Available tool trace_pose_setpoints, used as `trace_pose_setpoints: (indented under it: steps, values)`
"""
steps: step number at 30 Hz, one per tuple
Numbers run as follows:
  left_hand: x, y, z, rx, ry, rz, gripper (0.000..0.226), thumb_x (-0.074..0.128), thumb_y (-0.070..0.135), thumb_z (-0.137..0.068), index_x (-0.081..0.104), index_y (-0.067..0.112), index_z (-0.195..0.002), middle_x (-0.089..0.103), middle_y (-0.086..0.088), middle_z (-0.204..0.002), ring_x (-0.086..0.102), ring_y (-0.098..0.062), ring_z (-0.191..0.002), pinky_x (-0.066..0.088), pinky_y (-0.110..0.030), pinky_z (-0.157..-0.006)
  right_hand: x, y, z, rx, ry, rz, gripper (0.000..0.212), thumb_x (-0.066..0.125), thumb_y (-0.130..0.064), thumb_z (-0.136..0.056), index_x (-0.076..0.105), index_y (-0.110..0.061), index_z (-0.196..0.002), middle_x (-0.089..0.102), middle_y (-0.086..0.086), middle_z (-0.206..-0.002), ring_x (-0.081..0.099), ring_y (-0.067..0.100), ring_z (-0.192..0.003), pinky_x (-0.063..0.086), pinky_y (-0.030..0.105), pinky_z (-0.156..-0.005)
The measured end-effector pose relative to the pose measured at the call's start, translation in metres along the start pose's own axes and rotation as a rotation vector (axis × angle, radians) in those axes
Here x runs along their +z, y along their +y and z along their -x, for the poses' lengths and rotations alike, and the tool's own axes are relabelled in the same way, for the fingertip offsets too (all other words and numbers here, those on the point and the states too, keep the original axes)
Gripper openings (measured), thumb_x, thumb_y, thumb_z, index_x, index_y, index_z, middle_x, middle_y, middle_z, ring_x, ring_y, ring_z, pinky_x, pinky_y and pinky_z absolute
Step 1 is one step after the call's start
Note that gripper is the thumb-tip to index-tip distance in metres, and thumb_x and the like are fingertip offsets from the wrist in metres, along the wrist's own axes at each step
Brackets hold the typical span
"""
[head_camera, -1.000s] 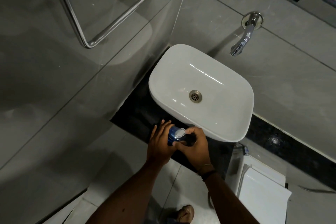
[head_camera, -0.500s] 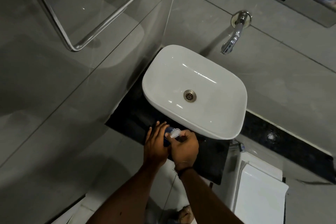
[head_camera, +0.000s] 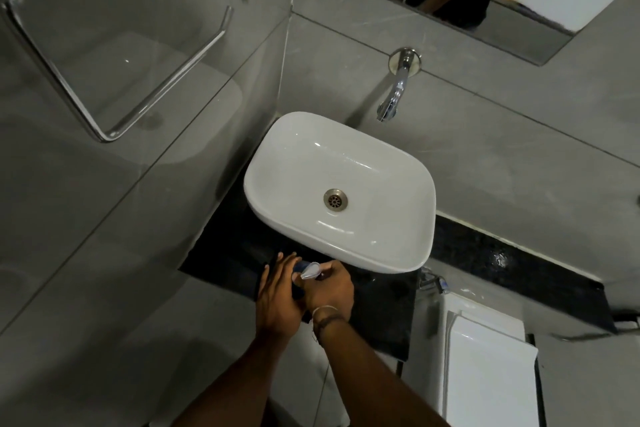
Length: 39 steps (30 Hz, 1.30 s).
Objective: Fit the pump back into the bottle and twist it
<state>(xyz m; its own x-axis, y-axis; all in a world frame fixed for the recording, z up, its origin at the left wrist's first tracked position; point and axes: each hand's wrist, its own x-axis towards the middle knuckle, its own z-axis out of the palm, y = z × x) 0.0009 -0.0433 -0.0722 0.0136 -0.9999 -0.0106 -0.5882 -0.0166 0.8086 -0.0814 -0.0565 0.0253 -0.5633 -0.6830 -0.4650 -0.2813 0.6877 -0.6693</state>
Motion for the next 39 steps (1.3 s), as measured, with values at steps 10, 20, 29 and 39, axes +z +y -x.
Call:
trace_pose_setpoints:
  steps: [10,20,29,39]
  values:
    - [-0.005,0.003,-0.002,-0.035,-0.039,-0.017,0.06,0.052,0.035,-0.094,0.045,0.012,-0.149,0.047,-0.006,-0.157,0.028,-0.023,-0.154,0.017,-0.047,-0.129,-0.021,-0.004,0.03,-0.22,0.121,0.1,0.059,0.086,-0.067,-0.045,0.061,-0.032,-0.086,0.07,-0.012,-0.081,0.07,0.009,-0.077,0.061,0.032,-0.071]
    - [-0.013,0.013,-0.004,-0.11,-0.1,0.003,0.063,0.065,0.025,-0.091,0.044,0.018,-0.15,0.042,-0.003,-0.161,0.023,-0.021,-0.156,0.014,-0.043,-0.129,-0.03,0.003,0.015,-0.308,-0.032,0.106,0.036,0.095,-0.037,-0.063,0.074,-0.034,-0.092,0.074,-0.017,-0.083,0.07,-0.005,-0.073,0.056,0.015,-0.07]
    - [-0.015,0.016,-0.003,-0.091,-0.081,0.007,0.061,0.071,0.019,-0.088,0.051,0.013,-0.145,0.05,-0.006,-0.155,0.03,-0.023,-0.154,0.018,-0.044,-0.128,-0.035,0.011,0.002,-0.427,-0.1,0.139,0.049,0.094,-0.04,-0.059,0.081,-0.033,-0.106,0.078,-0.013,-0.096,0.074,0.001,-0.086,0.065,0.028,-0.083]
    - [-0.013,0.019,-0.001,-0.24,-0.16,0.139,0.085,0.075,0.061,-0.076,0.042,0.031,-0.148,0.049,-0.002,-0.151,0.05,-0.026,-0.136,0.049,-0.051,-0.107,-0.024,0.023,-0.004,0.32,-0.297,-0.442,0.037,0.053,-0.042,-0.104,0.068,-0.022,-0.132,0.073,0.014,-0.133,0.068,0.032,-0.121,0.055,0.039,-0.086]
